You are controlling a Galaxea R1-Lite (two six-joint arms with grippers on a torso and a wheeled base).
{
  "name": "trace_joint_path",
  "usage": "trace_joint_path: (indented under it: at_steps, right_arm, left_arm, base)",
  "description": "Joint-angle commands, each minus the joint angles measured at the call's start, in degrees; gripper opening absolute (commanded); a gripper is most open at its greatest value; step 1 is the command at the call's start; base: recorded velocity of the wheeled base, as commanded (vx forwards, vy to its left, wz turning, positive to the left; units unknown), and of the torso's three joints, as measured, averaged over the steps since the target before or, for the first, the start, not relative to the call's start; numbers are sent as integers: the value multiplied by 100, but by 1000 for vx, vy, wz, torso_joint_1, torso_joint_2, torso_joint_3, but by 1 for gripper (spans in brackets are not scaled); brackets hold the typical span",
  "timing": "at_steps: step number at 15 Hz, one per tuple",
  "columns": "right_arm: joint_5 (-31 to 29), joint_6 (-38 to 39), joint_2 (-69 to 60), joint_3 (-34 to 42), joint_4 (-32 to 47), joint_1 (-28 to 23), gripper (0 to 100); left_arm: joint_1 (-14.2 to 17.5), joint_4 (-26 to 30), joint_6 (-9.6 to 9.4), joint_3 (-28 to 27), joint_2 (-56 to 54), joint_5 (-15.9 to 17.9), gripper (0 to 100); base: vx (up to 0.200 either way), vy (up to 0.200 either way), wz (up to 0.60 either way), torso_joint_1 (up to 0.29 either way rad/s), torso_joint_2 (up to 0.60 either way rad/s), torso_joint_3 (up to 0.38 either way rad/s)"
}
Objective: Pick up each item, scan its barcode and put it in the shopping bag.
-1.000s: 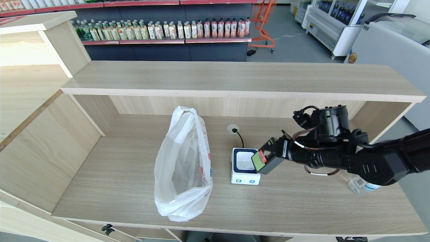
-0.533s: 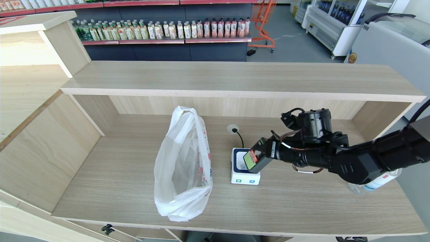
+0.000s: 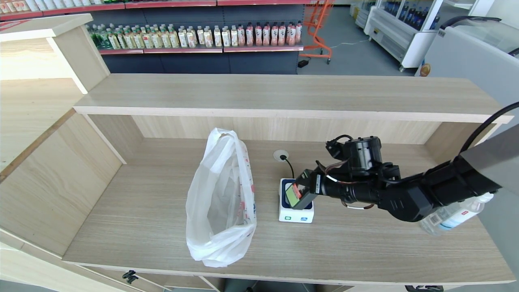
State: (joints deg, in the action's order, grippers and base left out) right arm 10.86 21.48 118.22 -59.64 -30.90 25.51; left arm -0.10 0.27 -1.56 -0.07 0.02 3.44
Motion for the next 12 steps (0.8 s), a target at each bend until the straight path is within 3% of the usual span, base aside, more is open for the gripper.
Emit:
trace_joint_path:
  at_steps: [1, 4, 5, 9, 12]
  right_arm:
    - [-5, -12, 139, -92, -3, 32, 0]
    - [21, 5, -142, -197, 5, 41, 0]
    - [12, 58, -1091, 13, 58, 129, 0]
    - [-14, -891, -2893, 497, 462, -126, 0]
    - [4, -1462, -3455, 1385, 462, -345, 0]
  left_arm:
    - [1, 0, -2, -1, -2, -1, 100]
    - [1, 0, -2, -1, -2, -1, 100]
    - [1, 0, -2, -1, -2, -1, 100]
    - [1, 0, -2, -1, -2, -1, 100]
    - [1, 0, 7, -1, -2, -1, 100]
  base:
    - [0, 0, 0, 0, 0, 0]
    - [0, 0, 0, 0, 0, 0]
    - [0, 0, 0, 0, 0, 0]
    - [0, 0, 0, 0, 0, 0]
    - [0, 0, 0, 0, 0, 0]
